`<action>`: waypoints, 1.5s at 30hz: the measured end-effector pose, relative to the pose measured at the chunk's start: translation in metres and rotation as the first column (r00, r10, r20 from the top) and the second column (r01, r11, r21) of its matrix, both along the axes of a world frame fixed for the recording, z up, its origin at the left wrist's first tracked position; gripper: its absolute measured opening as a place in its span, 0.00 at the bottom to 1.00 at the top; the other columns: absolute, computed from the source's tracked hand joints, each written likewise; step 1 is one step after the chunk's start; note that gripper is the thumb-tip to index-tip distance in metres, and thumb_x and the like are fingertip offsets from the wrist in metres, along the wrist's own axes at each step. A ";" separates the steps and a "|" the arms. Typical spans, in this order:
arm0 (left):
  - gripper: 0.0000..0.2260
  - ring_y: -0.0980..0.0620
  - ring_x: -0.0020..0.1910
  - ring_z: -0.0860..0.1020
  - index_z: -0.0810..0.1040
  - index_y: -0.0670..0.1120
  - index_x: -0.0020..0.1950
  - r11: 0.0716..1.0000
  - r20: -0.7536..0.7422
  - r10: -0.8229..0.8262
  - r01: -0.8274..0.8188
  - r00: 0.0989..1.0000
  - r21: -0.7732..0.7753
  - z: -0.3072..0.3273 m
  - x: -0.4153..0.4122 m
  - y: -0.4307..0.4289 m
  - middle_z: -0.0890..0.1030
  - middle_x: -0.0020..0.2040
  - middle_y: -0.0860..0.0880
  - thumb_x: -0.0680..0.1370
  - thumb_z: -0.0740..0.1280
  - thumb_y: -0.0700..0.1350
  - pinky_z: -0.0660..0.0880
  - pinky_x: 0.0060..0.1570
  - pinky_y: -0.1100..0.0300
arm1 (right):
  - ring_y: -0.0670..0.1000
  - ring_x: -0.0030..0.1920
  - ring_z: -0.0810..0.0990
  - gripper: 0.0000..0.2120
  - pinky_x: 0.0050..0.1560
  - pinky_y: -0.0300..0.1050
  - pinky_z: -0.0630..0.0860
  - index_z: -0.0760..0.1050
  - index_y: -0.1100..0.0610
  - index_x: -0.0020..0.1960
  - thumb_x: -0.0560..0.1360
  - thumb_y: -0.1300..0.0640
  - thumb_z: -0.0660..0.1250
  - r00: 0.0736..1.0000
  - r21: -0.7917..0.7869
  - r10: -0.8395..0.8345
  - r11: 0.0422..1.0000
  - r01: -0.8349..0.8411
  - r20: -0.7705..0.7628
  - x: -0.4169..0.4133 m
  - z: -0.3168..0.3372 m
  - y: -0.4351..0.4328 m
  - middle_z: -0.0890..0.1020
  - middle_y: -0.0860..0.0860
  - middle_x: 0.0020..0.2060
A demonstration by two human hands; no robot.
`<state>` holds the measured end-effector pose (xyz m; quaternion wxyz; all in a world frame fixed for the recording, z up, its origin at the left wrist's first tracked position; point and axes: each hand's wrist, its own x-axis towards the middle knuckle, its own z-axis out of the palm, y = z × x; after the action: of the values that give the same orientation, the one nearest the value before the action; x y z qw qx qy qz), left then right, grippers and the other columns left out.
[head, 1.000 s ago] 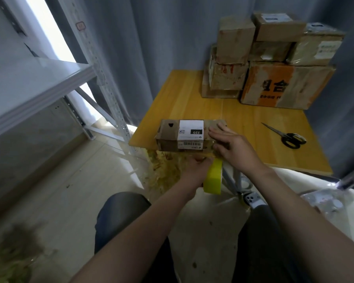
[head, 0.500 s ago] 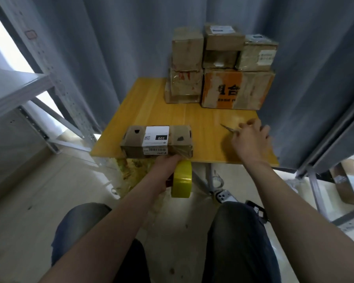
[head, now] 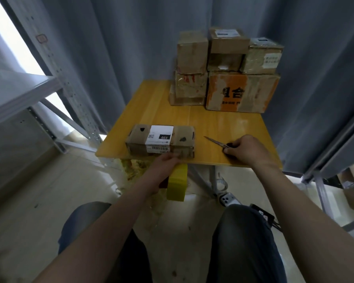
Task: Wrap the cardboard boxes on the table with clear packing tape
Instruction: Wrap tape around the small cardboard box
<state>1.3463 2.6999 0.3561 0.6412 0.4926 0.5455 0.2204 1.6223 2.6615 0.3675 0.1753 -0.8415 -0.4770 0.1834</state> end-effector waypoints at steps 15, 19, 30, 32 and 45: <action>0.10 0.38 0.58 0.84 0.78 0.49 0.65 0.971 -0.026 -0.236 0.235 0.971 -0.031 0.025 -0.017 0.027 0.87 0.52 0.40 0.84 0.65 0.46 0.78 0.64 0.40 | 0.45 0.24 0.79 0.09 0.27 0.37 0.75 0.83 0.60 0.58 0.80 0.58 0.70 0.712 0.497 0.328 0.867 0.034 -0.621 -0.094 0.071 0.020 0.86 0.53 0.43; 0.14 0.43 0.54 0.86 0.78 0.42 0.67 0.961 -0.030 -0.274 0.273 0.961 -0.037 0.022 -0.018 0.028 0.87 0.53 0.40 0.83 0.66 0.48 0.82 0.57 0.46 | 0.48 0.35 0.86 0.09 0.44 0.49 0.86 0.83 0.66 0.53 0.76 0.63 0.76 0.586 0.443 0.401 0.893 -0.078 -0.704 -0.141 0.071 0.059 0.87 0.54 0.43; 0.13 0.51 0.43 0.86 0.83 0.45 0.56 0.936 -0.199 -0.349 0.331 0.916 -0.118 0.009 -0.034 0.022 0.88 0.49 0.47 0.83 0.65 0.53 0.79 0.39 0.59 | 0.54 0.45 0.88 0.13 0.52 0.63 0.84 0.82 0.61 0.52 0.73 0.55 0.80 0.686 0.433 0.358 0.899 -0.069 -0.633 -0.146 0.036 0.083 0.88 0.56 0.45; 0.13 0.50 0.45 0.86 0.83 0.46 0.56 0.934 -0.201 -0.353 0.334 0.914 -0.125 0.004 -0.036 0.020 0.88 0.49 0.48 0.83 0.65 0.54 0.79 0.42 0.58 | 0.54 0.47 0.88 0.12 0.53 0.63 0.84 0.81 0.61 0.52 0.74 0.57 0.79 0.685 0.432 0.357 0.899 -0.067 -0.635 -0.147 0.036 0.082 0.88 0.56 0.44; 0.16 0.42 0.51 0.87 0.80 0.41 0.62 0.967 -0.087 -0.254 0.252 0.963 -0.031 0.008 -0.037 0.014 0.87 0.50 0.40 0.83 0.68 0.52 0.80 0.60 0.40 | 0.55 0.38 0.84 0.13 0.58 0.61 0.80 0.81 0.56 0.54 0.74 0.52 0.78 0.583 0.163 0.403 0.893 -0.420 -0.705 -0.118 0.067 -0.009 0.86 0.49 0.36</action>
<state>1.3095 2.7140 0.3642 0.6438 0.5611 0.5087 0.1090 1.5046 2.6529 0.4342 0.2923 -0.5679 -0.5480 0.5402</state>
